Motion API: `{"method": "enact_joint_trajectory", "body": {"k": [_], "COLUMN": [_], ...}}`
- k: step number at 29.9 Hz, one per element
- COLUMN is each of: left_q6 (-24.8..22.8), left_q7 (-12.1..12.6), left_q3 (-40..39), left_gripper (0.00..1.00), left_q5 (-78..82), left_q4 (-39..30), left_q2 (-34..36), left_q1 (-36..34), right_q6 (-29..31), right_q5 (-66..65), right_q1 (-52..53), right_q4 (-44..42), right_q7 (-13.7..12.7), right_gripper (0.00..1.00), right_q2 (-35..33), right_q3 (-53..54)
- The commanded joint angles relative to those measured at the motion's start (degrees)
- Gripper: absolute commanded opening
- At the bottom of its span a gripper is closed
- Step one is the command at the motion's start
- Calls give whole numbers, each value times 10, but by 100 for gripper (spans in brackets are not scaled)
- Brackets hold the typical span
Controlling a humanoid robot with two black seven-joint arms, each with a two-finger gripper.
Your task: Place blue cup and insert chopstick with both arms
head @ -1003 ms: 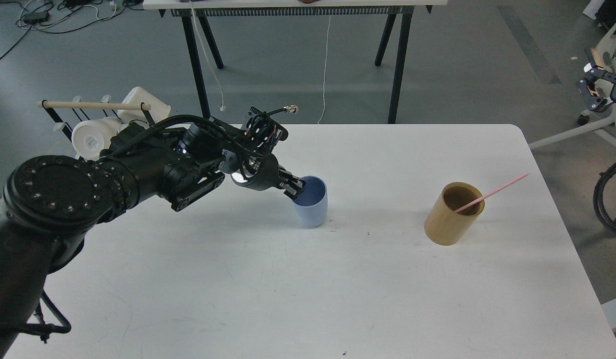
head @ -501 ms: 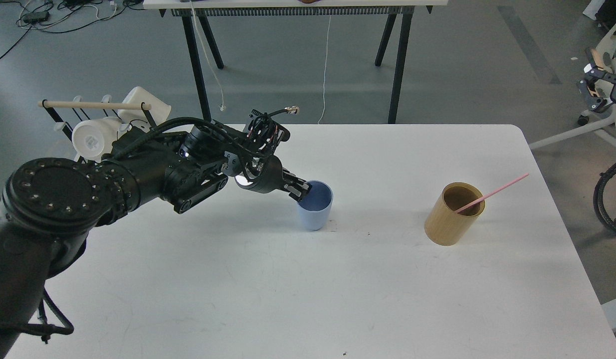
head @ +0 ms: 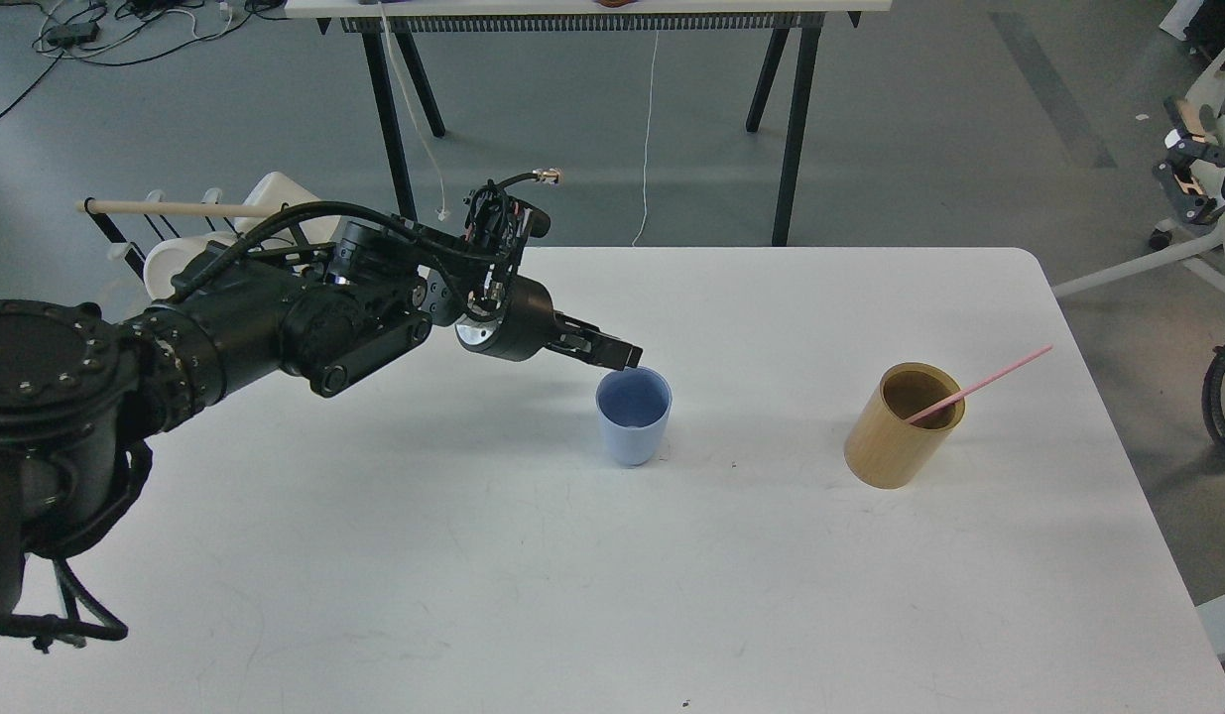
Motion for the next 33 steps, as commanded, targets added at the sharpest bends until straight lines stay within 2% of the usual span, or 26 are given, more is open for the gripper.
{"method": "enact_joint_trajectory", "body": {"k": [1,4,7,10,14,17,21,25,33], "left_q6": [-6,-6,-6,-6,-6,-6,-6,-6,-6], "left_q7": [0,0,0,0,0,0,0,0,0], "left_q3": [-67,-151,-227,-286,-362,-406,-411,-408,-407], "left_gripper": [88,90,92,92,92,92,93,94,94], "left_q5": [-15,-77,-146,-208,-305,-382,-438,-438,-438], "left_q4": [2,1,-1,-3,-6,-6,-6,-6,-6], "left_q2": [33,52,61,63,63,72,82,83,83], "left_q1": [13,43,63,67,66,66,67,71,89], "right_q6": [0,-1,-121,-215,-351,-446,-557,-560,-560], "right_q5": [-130,-257,-398,-494,-577,-621,-623,-621,-622], "right_q1": [1,-1,-6,-22,-61,-79,-81,-87,-118], "right_q4": [32,72,101,137,186,204,208,204,203], "right_q7": [0,0,0,0,0,0,0,0,0], "right_gripper": [96,96,96,96,96,94,92,89,76], "right_q2": [-23,-54,-61,-78,-104,-129,-129,-112,-48], "right_q3": [0,1,-2,-8,-35,-95,-204,-266,-274]}}
